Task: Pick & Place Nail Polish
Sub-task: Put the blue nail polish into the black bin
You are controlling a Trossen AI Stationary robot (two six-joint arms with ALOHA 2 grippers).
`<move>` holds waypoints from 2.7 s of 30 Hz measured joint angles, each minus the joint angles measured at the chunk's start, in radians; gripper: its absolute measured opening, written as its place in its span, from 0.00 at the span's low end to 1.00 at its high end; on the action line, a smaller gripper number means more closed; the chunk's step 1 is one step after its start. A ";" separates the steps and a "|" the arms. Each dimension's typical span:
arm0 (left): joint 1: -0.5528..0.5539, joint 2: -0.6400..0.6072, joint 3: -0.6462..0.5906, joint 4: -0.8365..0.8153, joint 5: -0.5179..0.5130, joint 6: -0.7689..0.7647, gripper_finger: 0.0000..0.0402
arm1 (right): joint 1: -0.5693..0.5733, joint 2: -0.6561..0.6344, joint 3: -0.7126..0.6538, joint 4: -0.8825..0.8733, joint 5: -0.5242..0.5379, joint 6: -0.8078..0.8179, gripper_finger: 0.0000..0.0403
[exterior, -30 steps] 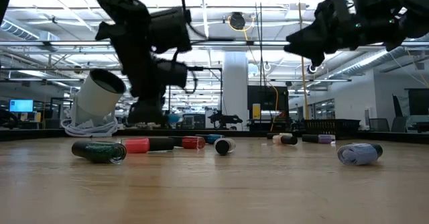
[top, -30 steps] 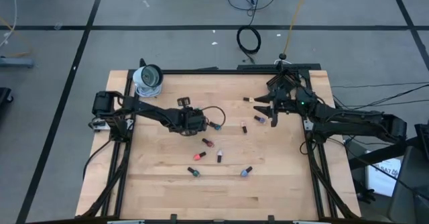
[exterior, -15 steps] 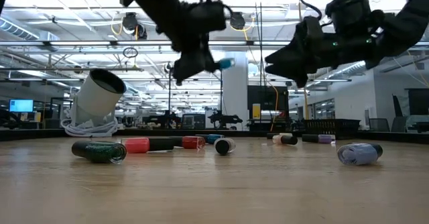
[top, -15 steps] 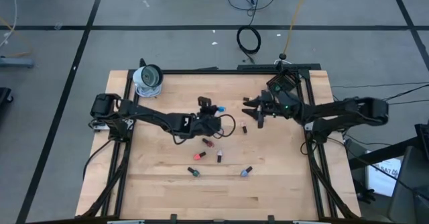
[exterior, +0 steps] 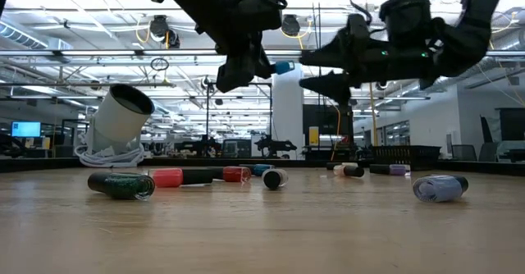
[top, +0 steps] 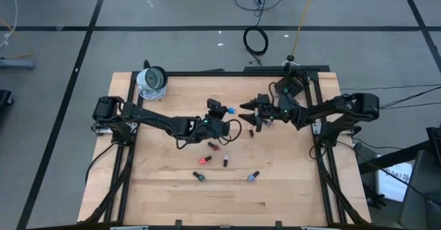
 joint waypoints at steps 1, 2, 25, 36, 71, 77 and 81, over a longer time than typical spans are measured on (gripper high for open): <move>0.000 0.000 0.000 0.000 0.000 0.001 0.09 | 0.006 0.011 0.018 0.000 0.000 0.000 0.69; 0.000 0.000 0.000 0.000 0.000 0.000 0.09 | 0.012 0.021 0.034 -0.001 0.000 0.000 0.70; 0.000 0.000 0.000 0.031 0.032 0.014 0.09 | 0.041 0.140 0.196 -0.075 0.001 0.022 0.63; 0.000 0.000 0.000 0.029 0.038 0.011 0.09 | 0.041 0.133 0.196 -0.076 -0.002 0.022 0.53; 0.018 -0.019 -0.002 -0.026 0.155 -0.518 0.44 | -0.009 0.131 0.195 -0.190 -0.024 -0.126 0.16; 0.039 -0.042 0.002 -0.043 0.307 -0.649 0.55 | -0.039 0.137 0.194 -0.263 0.019 -0.148 0.16; 0.050 -0.046 0.001 -0.049 0.425 -0.676 0.59 | -0.072 0.133 0.195 -0.288 0.002 -0.148 0.16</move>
